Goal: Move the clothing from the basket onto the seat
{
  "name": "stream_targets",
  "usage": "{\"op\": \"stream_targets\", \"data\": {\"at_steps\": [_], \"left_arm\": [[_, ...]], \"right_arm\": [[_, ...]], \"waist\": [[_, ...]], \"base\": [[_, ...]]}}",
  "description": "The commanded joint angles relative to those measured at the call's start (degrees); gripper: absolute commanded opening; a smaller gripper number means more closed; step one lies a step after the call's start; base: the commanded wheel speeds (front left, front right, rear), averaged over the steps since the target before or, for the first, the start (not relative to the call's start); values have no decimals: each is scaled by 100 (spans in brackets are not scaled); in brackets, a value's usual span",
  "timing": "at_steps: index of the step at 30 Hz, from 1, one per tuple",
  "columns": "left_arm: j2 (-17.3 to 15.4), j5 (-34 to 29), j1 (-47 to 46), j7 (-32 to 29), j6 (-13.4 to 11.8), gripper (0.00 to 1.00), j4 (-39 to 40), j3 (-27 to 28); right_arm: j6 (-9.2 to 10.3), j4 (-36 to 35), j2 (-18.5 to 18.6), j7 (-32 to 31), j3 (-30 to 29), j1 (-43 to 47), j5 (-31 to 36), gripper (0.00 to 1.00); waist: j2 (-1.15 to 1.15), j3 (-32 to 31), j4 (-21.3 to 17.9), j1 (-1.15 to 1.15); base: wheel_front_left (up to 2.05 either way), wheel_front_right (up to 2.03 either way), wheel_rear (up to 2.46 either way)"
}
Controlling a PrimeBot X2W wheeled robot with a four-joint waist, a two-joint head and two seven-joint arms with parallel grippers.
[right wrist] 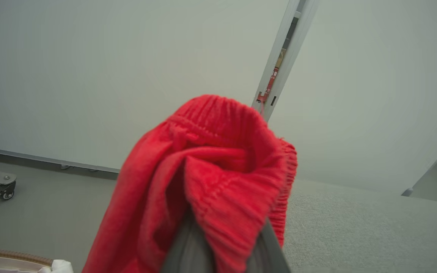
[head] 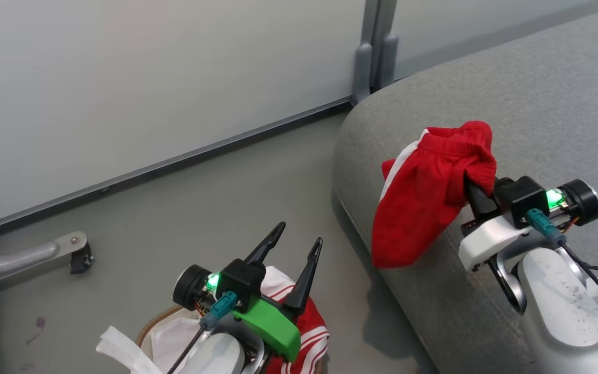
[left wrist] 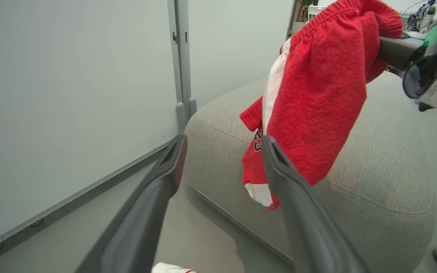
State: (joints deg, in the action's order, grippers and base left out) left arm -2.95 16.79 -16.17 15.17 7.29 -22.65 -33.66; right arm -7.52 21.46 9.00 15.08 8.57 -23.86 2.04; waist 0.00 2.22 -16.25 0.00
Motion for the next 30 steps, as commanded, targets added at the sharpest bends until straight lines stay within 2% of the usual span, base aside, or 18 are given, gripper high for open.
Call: {"op": "stream_targets", "data": {"at_steps": [1, 8, 14, 25, 30], "left_arm": [[-10, -63, -52, -3, 22, 100, -3, -18], [-7, -170, -251, -3, 28, 100, 40, -61], [-97, -240, -521, -3, 25, 100, 92, -106], [-503, -549, -1360, -3, 24, 100, 418, 87], [-674, -693, -1546, -3, 17, 100, 665, 240]], "right_arm": [[6, -50, 25, 14, -68, 6, 20, 0], [6, -174, 96, 14, -405, -282, -3, 0], [6, -115, 310, 14, -799, -1089, -11, 0], [6, 491, 1515, 14, -1478, -3237, 38, 0], [6, 1006, 1810, 13, -1664, -3841, -114, 0]], "waist": [[0, 230, -310, 0], [0, 653, -391, 0], [0, 1302, -235, 0], [0, 2908, 389, 0], [0, 3399, 508, 0]], "base": [[0, 0, 0], [0, 0, 0], [0, 0, 0], [0, 0, 0], [0, 0, 0]]}}
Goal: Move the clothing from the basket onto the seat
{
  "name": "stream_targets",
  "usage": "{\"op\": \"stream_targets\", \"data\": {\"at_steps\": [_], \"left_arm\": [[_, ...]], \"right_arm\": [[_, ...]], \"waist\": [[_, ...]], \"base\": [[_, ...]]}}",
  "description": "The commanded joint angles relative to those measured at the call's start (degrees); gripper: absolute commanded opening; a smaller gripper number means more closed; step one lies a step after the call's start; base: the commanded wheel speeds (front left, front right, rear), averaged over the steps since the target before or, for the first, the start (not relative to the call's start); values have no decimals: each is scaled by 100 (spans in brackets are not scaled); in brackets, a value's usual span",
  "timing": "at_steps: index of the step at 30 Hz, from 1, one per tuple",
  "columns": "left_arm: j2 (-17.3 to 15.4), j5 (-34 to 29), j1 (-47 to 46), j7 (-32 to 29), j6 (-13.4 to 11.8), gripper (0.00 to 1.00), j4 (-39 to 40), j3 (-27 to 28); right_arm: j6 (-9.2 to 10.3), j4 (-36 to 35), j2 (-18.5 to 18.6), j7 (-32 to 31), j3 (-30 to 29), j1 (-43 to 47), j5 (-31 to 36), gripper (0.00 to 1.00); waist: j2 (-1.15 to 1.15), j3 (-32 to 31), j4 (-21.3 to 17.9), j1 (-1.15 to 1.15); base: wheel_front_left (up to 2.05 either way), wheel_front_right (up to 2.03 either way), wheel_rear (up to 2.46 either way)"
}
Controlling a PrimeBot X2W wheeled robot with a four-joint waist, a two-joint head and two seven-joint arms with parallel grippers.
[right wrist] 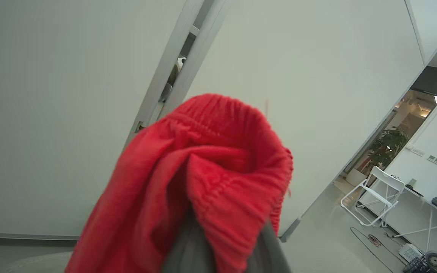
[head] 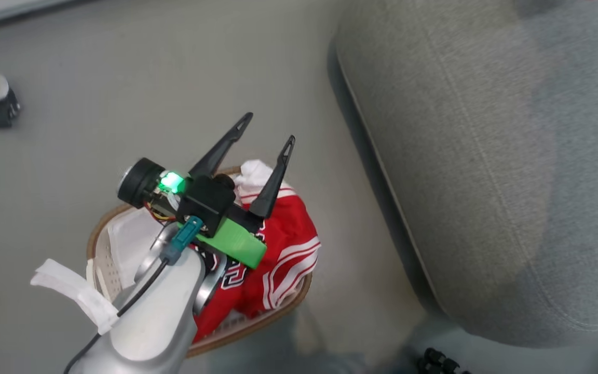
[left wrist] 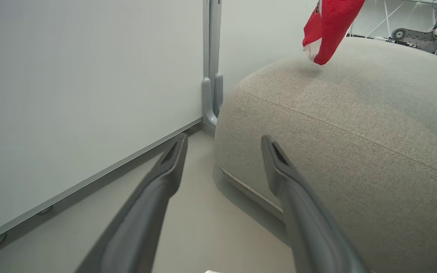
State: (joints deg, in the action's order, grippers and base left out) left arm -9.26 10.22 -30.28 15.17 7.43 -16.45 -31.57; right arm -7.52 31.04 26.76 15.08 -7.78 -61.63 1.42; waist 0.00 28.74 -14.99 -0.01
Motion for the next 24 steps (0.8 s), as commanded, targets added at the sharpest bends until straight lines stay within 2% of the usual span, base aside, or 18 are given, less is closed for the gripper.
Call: {"op": "stream_targets", "data": {"at_steps": [1, 4, 9, 17, 18, 19, 20, 21, 24], "left_arm": [[-45, -55, -160, -3, 4, 100, 79, 38], [-69, -123, -209, -3, 3, 100, 155, 47], [-85, -170, -128, -3, 4, 100, 184, 72], [-151, -125, 50, -3, 1, 100, 93, 100], [-169, -117, 69, -3, 1, 100, 76, 98], [-177, -110, 81, -3, 1, 100, 62, 97], [-184, -100, 102, -3, 2, 100, 48, 100], [-185, -94, 118, -3, 3, 100, 34, 101], [-156, -64, 155, -3, 3, 100, -7, 93]], "right_arm": [[7, 146, 95, 14, -65, -96, -67, 0], [7, 393, 254, 13, -207, -53, 21, 0], [7, 601, 214, 14, -428, 423, 109, 0], [7, 755, -162, 14, -733, 1179, -7, 2], [7, 737, -208, 14, -759, 1249, 2, 22], [7, 728, -251, 14, -779, 1321, 2, 32], [7, 720, -319, 14, -810, 1393, -27, 32], [6, 695, -361, 14, -834, 1444, -52, 99], [7, 643, -428, 14, -893, 1700, -34, 100]], "waist": [[0, 809, 411, 1], [0, 969, 469, 1], [0, 1058, 462, 1], [0, 976, 312, 1], [0, 950, 290, 1], [0, 924, 274, 1], [0, 888, 253, 1], [0, 857, 237, 1], [0, 739, 197, 1]], "base": [[0, 0, 0], [0, 0, 0], [0, 0, 0], [0, 0, 0], [0, 0, 0], [0, 0, 0], [0, 0, 0], [0, 0, 0], [0, 0, 0]]}}
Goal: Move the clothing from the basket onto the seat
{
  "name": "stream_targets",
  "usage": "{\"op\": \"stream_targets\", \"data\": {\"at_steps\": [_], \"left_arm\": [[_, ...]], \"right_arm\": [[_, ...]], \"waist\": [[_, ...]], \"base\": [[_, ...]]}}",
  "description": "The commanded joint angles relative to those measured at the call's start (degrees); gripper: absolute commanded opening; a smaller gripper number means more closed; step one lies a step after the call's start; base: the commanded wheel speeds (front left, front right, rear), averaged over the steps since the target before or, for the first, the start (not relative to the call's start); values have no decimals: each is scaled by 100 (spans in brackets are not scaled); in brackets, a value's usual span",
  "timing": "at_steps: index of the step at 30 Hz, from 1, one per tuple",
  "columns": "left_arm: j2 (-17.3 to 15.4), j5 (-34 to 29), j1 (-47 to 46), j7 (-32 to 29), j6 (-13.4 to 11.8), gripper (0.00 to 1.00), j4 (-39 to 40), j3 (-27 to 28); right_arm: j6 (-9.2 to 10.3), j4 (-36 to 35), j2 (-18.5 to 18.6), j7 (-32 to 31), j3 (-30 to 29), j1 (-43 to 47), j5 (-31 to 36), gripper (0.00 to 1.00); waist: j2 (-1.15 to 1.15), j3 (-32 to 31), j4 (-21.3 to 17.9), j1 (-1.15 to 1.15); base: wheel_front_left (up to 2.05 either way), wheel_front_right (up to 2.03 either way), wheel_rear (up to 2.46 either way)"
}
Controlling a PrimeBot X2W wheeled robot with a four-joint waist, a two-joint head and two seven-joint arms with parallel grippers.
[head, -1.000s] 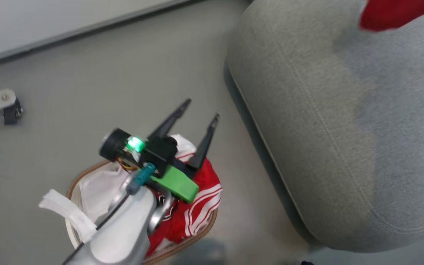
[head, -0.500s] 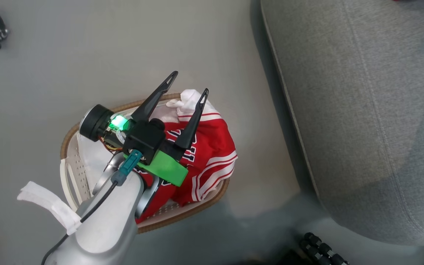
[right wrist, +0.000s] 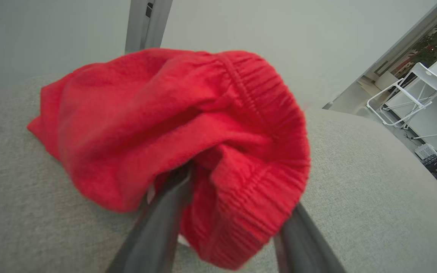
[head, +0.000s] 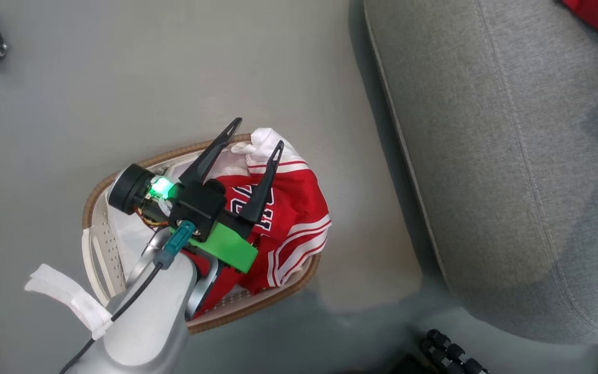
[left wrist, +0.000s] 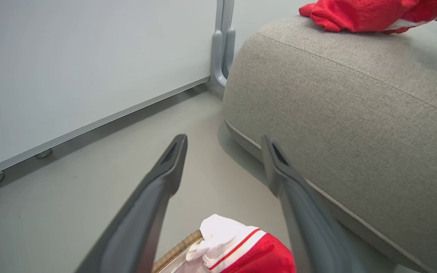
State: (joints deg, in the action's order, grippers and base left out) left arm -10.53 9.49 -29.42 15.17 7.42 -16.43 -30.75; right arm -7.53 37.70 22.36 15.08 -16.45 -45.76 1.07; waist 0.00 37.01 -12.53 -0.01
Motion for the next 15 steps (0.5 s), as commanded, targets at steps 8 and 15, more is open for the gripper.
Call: {"op": "stream_targets", "data": {"at_steps": [8, 15], "left_arm": [[97, 102, 232, -3, 6, 100, -69, 54], [254, 230, 464, -3, 7, 100, -51, 231]], "right_arm": [[8, -359, -221, 13, -95, 886, 71, 100], [8, -520, -152, 14, -33, 1387, 143, 100]], "waist": [[0, -528, -82, 1], [0, -1111, 13, 1]], "base": [[0, 0, 0], [0, 0, 0]]}}
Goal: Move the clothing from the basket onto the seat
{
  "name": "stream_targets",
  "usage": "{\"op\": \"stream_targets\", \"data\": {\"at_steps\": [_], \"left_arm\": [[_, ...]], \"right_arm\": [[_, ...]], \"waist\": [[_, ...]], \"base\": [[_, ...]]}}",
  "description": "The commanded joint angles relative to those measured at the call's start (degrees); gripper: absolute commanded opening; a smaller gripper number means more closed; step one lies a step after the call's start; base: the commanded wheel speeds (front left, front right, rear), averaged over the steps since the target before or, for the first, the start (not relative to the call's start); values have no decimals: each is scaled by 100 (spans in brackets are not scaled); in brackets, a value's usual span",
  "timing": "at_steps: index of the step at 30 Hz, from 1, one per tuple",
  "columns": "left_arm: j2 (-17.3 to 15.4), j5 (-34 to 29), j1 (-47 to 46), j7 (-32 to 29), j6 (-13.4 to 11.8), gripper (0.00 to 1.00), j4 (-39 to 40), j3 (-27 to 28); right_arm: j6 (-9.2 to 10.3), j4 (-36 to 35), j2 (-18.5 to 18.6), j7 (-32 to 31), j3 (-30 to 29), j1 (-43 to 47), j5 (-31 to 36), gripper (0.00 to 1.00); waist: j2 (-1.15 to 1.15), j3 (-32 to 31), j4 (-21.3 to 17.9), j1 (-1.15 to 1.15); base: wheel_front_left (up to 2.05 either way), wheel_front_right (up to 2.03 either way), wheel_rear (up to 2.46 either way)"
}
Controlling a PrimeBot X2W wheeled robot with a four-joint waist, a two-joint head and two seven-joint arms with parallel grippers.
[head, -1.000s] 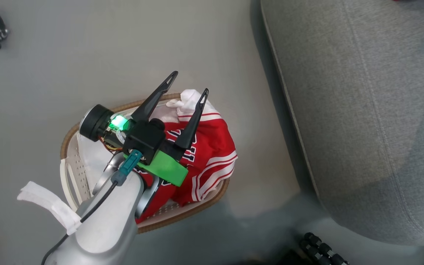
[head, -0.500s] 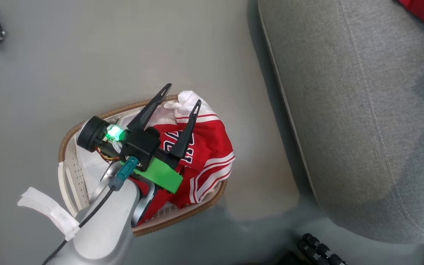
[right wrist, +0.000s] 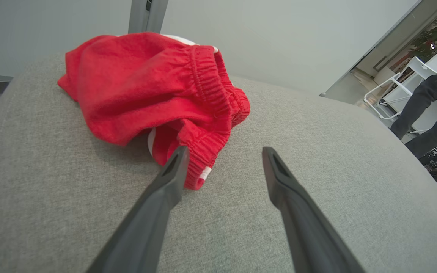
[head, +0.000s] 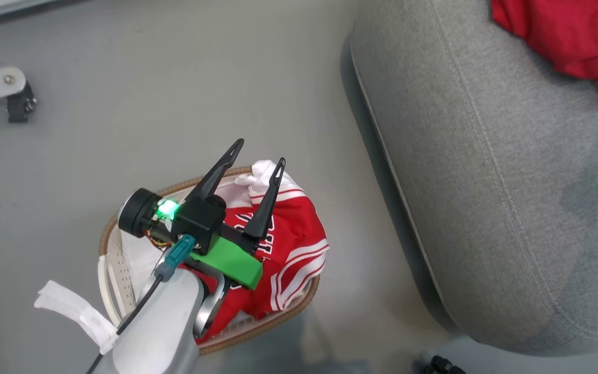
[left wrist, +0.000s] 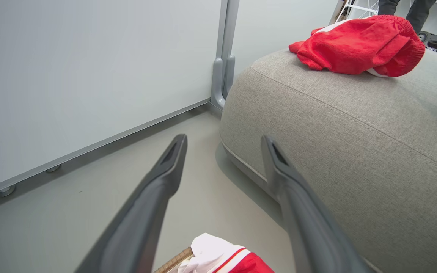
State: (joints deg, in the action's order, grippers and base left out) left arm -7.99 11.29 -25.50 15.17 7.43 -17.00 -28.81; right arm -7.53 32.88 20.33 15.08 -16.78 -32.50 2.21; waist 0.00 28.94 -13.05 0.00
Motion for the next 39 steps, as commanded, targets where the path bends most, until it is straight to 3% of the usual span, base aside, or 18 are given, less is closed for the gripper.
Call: {"op": "stream_targets", "data": {"at_steps": [1, 7, 13, 30, 39], "left_arm": [[28, 63, 103, -3, 7, 100, 6, 59], [220, 158, 327, -3, 7, 100, -21, 237], [367, 315, 598, -3, 8, 100, -104, 424], [488, 315, 1741, -3, -35, 100, -36, 2013], [507, 257, 2137, -3, -5, 100, -62, 2349]], "right_arm": [[8, -66, 71, 14, 4, 79, 30, 100], [8, -301, 192, 13, 178, 18, 101, 100], [8, -490, 48, 13, 359, -43, 162, 100], [7, -1109, -1270, 13, 760, 1083, -83, 100], [7, -1199, -1693, 13, 849, 1869, -268, 100]], "waist": [[0, -388, 87, 0], [0, -1003, 291, 0], [0, -1632, 595, 0], [0, -2347, 1311, 0], [0, -2547, 1431, 0]], "base": [[0, 0, 0], [0, 0, 0], [0, 0, 0], [0, 0, 0], [0, 0, 0]]}}
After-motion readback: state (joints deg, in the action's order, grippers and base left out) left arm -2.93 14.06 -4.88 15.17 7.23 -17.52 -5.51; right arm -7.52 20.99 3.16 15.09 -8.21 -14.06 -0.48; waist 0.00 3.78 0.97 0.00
